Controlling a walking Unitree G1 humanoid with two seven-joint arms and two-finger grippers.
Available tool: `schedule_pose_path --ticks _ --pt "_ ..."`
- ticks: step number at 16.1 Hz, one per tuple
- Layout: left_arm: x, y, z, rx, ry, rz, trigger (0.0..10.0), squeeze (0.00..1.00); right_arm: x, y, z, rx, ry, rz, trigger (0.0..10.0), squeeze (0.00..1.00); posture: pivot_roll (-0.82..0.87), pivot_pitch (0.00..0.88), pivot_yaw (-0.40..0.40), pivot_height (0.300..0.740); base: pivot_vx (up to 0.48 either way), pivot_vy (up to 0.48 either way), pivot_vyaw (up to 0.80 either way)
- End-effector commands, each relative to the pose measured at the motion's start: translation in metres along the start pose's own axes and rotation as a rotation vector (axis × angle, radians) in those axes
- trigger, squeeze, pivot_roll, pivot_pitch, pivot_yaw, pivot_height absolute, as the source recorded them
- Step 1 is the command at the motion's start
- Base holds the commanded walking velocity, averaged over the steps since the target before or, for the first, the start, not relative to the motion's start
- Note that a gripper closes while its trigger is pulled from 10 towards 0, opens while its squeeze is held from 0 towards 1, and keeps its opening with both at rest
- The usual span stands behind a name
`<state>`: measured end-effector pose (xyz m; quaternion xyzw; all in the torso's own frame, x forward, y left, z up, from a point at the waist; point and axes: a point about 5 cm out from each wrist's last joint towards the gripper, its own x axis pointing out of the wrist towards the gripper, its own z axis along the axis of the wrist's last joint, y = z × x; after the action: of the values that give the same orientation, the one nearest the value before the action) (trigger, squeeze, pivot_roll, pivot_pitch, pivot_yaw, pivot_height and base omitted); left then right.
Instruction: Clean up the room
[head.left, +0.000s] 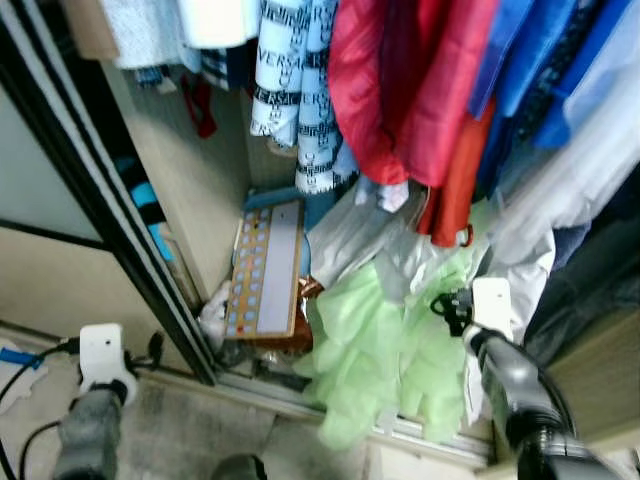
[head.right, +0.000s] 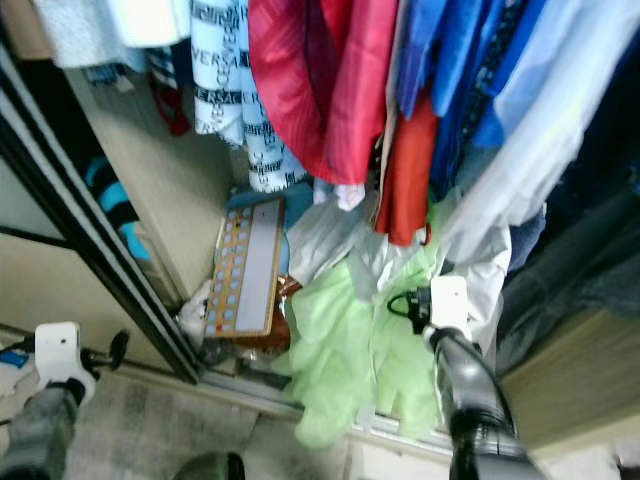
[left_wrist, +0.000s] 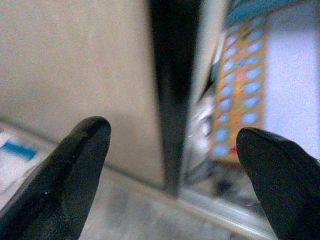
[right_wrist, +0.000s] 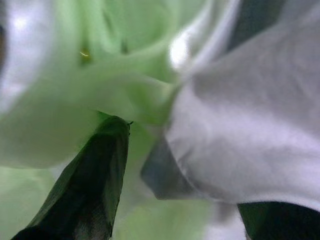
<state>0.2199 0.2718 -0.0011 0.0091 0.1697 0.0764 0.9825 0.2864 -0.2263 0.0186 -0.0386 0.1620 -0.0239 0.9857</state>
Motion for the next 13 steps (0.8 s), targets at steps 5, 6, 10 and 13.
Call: schedule_pose_path --ticks 5,6,10,13 --pt "-0.035 -0.058 0.055 0.027 -0.290 -0.174 10.0 0.00 -0.041 0.024 0.039 -0.012 -0.214 0.087 10.0 0.00 -0.06 0.000 -0.006 0.740 0.000 0.000 0.00" --pt "-0.040 -0.067 0.062 0.050 -0.324 -0.197 10.0 0.00 -0.049 0.023 0.040 -0.018 -0.223 0.070 10.0 0.00 -0.06 0.000 -0.004 0.740 0.000 0.000 0.00" --pt "-0.062 -0.070 0.060 0.099 -0.275 -0.174 10.0 0.00 -0.097 0.020 0.016 -0.086 -0.069 0.064 10.0 0.00 -0.06 0.000 0.001 0.740 0.000 0.000 0.00" --pt "-0.067 -0.067 0.060 0.099 -0.248 -0.176 10.0 0.00 -0.126 -0.013 -0.013 -0.104 0.119 -0.048 10.0 0.00 -0.07 0.000 0.011 0.740 0.000 0.000 0.00"
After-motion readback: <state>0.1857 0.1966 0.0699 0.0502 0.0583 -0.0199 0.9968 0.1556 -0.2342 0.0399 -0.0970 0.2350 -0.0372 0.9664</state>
